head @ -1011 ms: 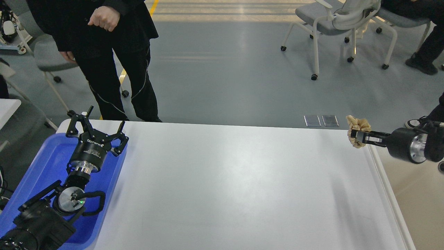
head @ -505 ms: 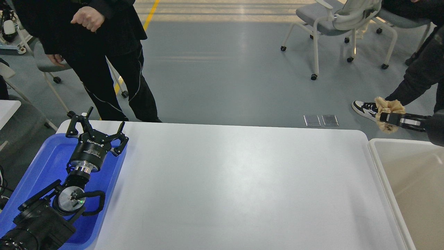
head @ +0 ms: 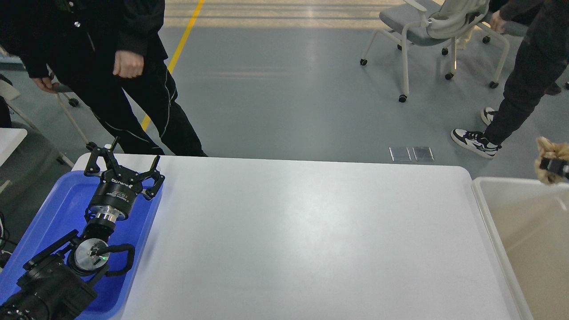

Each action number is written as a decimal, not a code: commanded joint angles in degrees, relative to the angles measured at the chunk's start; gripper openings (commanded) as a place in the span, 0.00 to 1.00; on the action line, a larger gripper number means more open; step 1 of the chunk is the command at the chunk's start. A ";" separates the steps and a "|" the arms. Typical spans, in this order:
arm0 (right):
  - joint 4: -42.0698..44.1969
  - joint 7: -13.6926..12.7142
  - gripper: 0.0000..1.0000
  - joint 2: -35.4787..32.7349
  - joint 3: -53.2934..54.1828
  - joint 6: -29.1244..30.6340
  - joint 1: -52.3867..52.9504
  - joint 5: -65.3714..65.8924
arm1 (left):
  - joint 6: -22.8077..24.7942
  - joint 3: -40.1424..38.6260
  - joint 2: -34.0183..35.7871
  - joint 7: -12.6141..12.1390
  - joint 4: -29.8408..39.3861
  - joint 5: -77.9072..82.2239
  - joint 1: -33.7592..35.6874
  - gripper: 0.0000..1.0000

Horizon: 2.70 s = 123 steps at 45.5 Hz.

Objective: Tidy desktop

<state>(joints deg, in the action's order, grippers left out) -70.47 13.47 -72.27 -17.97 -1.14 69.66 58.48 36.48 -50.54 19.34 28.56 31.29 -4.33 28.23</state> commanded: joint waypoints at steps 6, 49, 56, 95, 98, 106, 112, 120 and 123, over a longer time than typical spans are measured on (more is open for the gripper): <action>12.53 2.43 0.00 4.32 0.30 -5.36 -14.72 -15.39 | -0.01 0.00 0.00 0.00 0.00 -0.07 -0.02 1.00; 52.00 4.72 0.00 32.62 8.47 -5.72 -38.55 -36.86 | -0.01 0.00 0.00 0.00 0.00 0.02 0.07 1.00; 59.73 4.55 0.00 37.55 8.47 -3.79 -39.78 -38.62 | -0.09 0.00 0.00 0.00 0.00 0.02 -0.02 1.00; 66.60 -4.33 1.00 44.32 15.24 -2.55 -40.04 -43.01 | -0.01 0.00 0.00 0.00 0.00 0.02 0.07 1.00; 66.60 -4.33 1.00 44.32 15.68 -2.73 -39.78 -43.01 | -0.01 0.00 0.00 0.00 0.00 -0.07 -0.02 1.00; 66.60 -4.33 1.00 44.14 17.26 -2.38 -39.43 -43.01 | -0.09 0.00 0.00 0.00 0.00 -0.07 -0.02 1.00; 66.60 -4.33 1.00 44.32 19.37 -2.64 -39.34 -43.01 | -0.09 0.00 0.00 0.00 0.00 -0.07 -0.02 1.00; 66.69 -4.33 1.00 44.14 21.13 -2.47 -38.82 -43.19 | -0.01 0.00 0.00 0.00 0.00 0.02 0.07 1.00; 66.60 -4.33 1.00 44.06 24.28 -2.38 -37.50 -43.89 | -0.09 0.00 0.00 0.00 0.00 0.02 0.07 1.00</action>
<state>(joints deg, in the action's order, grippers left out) -3.87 9.23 -28.09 1.30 -3.58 30.43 15.44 36.40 -50.52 19.34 28.56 31.29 -4.38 28.22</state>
